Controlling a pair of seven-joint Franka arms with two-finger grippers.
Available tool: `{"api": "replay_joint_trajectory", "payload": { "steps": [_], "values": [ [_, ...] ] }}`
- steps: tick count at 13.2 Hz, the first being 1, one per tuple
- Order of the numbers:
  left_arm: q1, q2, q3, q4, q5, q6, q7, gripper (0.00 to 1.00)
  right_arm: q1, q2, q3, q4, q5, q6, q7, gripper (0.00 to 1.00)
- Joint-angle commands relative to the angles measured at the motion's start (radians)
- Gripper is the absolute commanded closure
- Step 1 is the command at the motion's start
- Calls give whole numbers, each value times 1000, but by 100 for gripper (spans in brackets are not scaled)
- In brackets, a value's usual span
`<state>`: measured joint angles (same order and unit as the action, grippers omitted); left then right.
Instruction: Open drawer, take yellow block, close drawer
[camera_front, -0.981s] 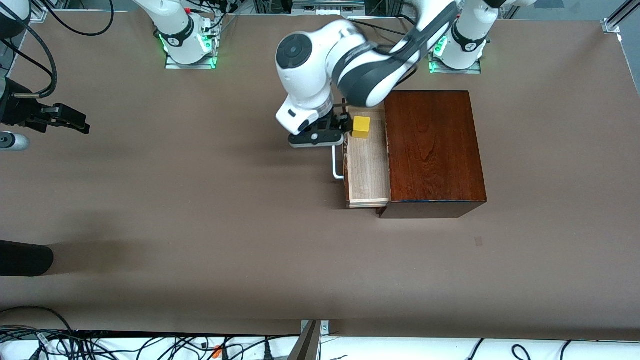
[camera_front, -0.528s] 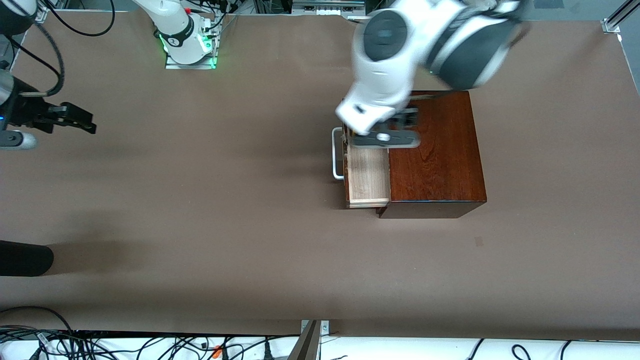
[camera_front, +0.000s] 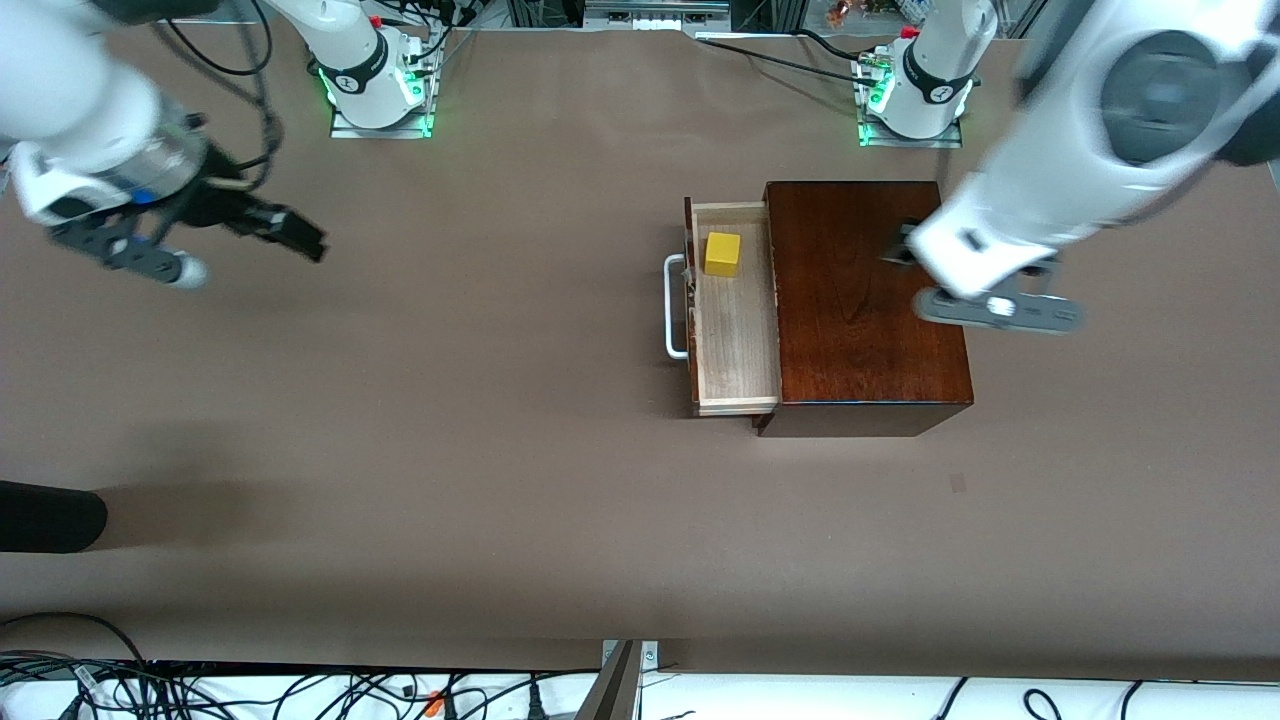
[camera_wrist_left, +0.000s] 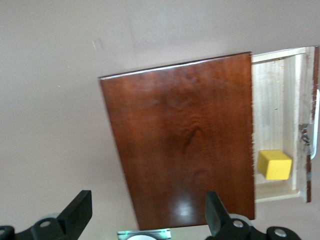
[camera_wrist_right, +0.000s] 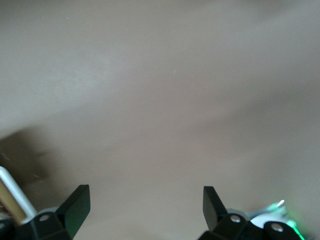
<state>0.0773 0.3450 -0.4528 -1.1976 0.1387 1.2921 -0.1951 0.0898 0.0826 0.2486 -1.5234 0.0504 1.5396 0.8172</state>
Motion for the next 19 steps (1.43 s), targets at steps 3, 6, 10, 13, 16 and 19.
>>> {"api": "replay_joint_trajectory", "payload": {
  "steps": [3, 6, 10, 13, 16, 19],
  "values": [
    [-71, -236, 323, -247, -115, 114, 235, 0, 176, 47, 100, 19, 5, 7, 697, 0],
    [-120, -354, 442, -419, -113, 284, 224, 0, 319, 129, 100, 40, -1, 144, 1108, 0],
    [-140, -388, 508, -447, -130, 279, 235, 0, 447, 233, 98, 45, -9, 347, 1485, 0],
    [-140, -382, 496, -427, -123, 254, 246, 0, 528, 319, 95, 48, -62, 465, 1678, 0],
    [-142, -382, 491, -425, -122, 254, 246, 0, 602, 463, 95, 190, -165, 482, 1852, 0],
    [-142, -383, 493, -425, -120, 253, 247, 0, 634, 543, 94, 235, -188, 496, 1907, 0]
  ]
}}
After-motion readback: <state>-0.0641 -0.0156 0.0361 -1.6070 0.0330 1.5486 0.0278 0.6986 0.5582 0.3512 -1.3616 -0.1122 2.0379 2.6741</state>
